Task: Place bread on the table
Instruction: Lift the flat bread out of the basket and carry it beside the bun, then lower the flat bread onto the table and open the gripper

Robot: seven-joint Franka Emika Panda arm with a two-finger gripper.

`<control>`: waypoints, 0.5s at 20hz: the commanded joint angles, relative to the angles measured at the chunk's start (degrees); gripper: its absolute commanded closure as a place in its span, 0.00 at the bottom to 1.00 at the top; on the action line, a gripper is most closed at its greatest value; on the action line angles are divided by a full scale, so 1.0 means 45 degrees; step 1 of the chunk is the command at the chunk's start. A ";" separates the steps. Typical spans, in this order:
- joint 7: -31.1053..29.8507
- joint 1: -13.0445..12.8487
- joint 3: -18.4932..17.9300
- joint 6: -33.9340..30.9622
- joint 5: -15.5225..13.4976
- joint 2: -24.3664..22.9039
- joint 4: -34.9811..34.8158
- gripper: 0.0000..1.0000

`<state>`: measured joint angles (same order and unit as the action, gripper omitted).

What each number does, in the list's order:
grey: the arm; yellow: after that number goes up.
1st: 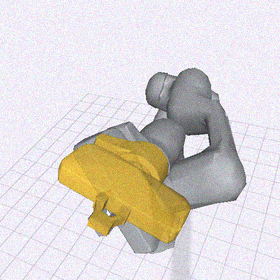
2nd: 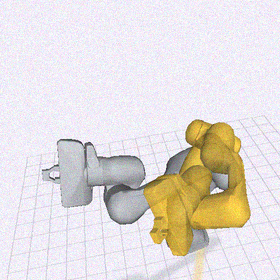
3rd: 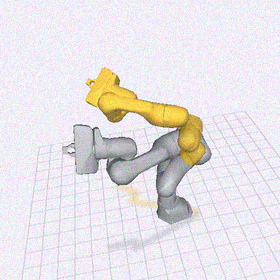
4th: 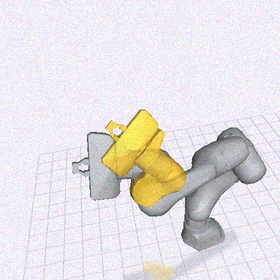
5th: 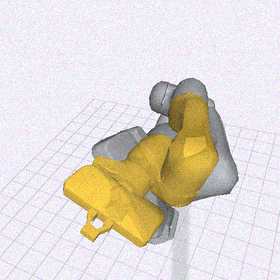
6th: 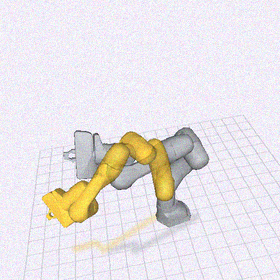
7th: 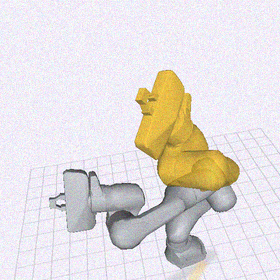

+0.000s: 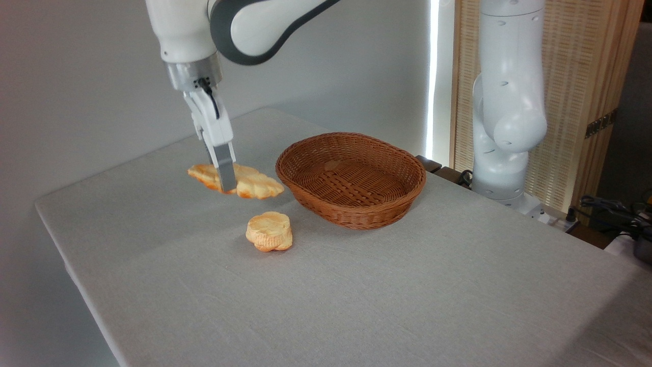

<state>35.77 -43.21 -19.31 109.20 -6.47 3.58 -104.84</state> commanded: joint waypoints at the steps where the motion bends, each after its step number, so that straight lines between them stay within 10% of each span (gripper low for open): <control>1: 0.0040 0.0070 -0.0006 0.0186 -0.0242 0.0648 0.0330 0.00; 10: 0.0040 0.0070 0.0014 0.0186 -0.0261 0.1020 0.0310 0.00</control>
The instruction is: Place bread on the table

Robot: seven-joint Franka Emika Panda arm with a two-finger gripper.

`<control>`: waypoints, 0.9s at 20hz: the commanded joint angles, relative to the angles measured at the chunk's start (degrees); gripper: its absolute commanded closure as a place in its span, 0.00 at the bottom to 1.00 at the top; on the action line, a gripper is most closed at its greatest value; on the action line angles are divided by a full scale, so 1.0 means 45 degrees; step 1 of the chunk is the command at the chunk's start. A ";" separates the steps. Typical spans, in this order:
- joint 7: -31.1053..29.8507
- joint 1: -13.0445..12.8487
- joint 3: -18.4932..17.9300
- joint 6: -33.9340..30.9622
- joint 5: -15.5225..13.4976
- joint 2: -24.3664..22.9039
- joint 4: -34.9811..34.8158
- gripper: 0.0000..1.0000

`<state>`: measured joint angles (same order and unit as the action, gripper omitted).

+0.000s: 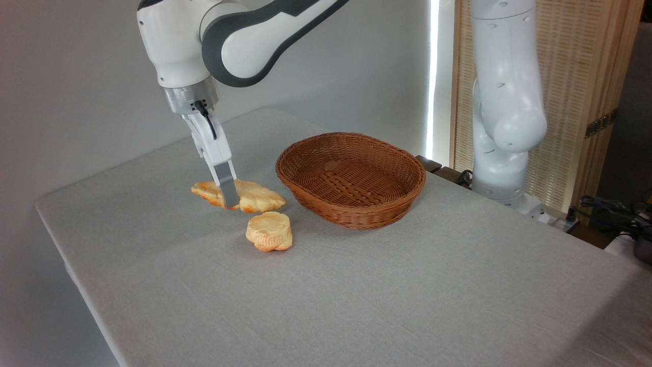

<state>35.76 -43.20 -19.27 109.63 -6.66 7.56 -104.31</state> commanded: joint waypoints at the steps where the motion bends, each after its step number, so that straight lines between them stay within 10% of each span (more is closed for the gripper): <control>1: 0.0041 0.0068 0.0005 0.0072 -0.0220 0.0136 0.0192 0.00; 11: 0.0041 0.0575 -0.0054 0.0188 -0.0123 -0.0196 0.0211 0.00; 18: 0.0079 0.0888 -0.1809 0.0170 -0.0084 -0.0860 0.0211 0.00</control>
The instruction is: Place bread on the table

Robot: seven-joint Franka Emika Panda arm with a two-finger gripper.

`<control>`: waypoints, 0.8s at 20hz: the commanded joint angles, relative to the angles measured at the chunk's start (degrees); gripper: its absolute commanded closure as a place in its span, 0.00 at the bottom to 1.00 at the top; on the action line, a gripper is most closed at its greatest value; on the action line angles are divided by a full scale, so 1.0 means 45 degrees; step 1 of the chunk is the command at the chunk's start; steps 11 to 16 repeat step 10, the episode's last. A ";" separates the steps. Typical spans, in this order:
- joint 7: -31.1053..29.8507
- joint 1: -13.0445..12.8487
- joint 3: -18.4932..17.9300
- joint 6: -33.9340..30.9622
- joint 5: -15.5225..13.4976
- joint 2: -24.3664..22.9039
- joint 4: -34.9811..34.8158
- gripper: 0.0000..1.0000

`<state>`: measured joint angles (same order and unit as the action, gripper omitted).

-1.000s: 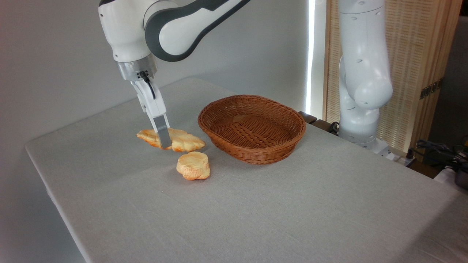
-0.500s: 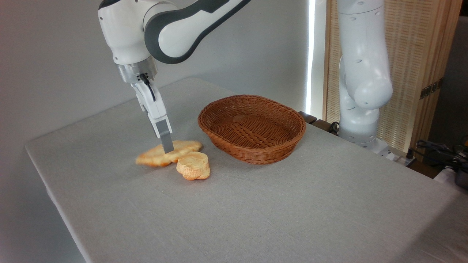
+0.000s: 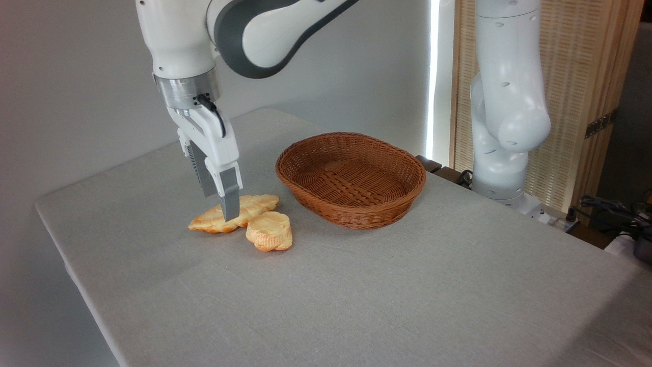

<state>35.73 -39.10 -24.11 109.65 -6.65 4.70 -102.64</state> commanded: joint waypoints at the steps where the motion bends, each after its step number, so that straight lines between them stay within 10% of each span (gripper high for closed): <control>1: 0.0068 -0.0022 -0.0986 0.0145 -0.0084 -0.0322 -0.0160 0.00; 16: -0.0050 -0.0003 -0.2239 0.0047 -0.0045 -0.0616 -0.0141 0.00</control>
